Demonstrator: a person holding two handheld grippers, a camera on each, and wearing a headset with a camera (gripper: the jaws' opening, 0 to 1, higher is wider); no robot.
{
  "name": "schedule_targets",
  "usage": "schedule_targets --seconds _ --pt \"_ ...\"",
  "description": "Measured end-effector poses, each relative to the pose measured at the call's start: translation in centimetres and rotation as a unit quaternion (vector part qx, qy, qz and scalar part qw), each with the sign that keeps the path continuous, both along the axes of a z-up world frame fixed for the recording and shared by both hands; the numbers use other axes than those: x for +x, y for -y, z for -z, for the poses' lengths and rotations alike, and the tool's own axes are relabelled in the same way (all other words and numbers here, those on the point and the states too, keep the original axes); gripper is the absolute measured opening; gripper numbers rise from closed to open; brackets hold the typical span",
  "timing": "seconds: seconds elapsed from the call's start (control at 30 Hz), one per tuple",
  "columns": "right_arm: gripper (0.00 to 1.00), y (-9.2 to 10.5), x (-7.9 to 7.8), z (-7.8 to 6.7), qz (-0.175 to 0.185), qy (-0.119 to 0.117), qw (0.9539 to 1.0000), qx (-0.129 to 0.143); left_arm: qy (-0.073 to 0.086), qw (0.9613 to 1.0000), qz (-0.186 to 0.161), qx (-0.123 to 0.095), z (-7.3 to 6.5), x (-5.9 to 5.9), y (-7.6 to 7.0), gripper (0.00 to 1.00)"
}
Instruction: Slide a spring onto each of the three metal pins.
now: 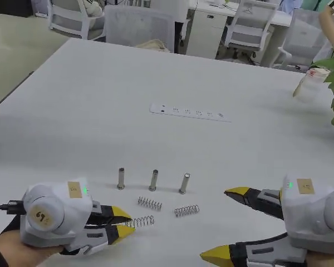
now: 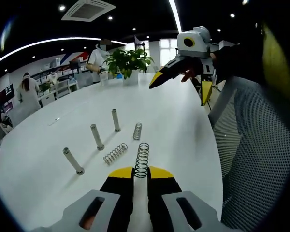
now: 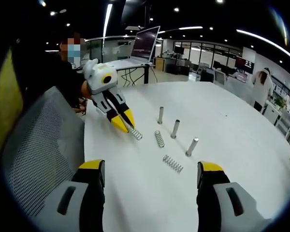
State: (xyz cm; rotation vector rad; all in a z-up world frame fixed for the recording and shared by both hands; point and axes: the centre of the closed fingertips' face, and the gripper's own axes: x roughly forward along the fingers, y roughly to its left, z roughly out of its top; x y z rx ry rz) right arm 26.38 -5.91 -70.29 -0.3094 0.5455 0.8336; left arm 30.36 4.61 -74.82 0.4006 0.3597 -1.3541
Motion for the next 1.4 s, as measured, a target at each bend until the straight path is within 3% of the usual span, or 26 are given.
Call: schedule_targets --seconds 0.33,0.53,0.7,0.87,1.23,1.4 --pt "0.63 -2.9 0.6 0.0 -0.045 0.000 0.9990 0.003 0.016 0.9996 0.021 -0.009 -1.7 -1.2 0.8 0.02" --pt "0.58 -4.0 0.1 0.6 -0.066 -0.010 0.9977 0.008 0.014 0.9993 0.033 -0.010 -2.0 -2.0 1.3 0.02" --pt "0.45 -4.9 -0.3 0.9 -0.080 -0.021 0.9965 0.016 0.014 0.9990 0.042 -0.012 -2.3 -2.5 1.6 0.02" --pt "0.39 -5.9 -0.5 1.1 -0.095 -0.028 0.9949 0.018 0.016 0.9985 0.050 -0.017 -2.8 -2.9 2.0 0.02" --pt "0.29 -6.2 -1.0 1.4 -0.107 -0.037 0.9932 0.025 0.016 0.9972 0.070 -0.022 -3.4 -3.7 2.8 0.02" --pt "0.23 -6.1 -0.8 1.1 -0.100 -0.044 0.9930 0.045 0.015 0.9967 0.077 -0.024 -3.6 -4.0 3.1 0.02"
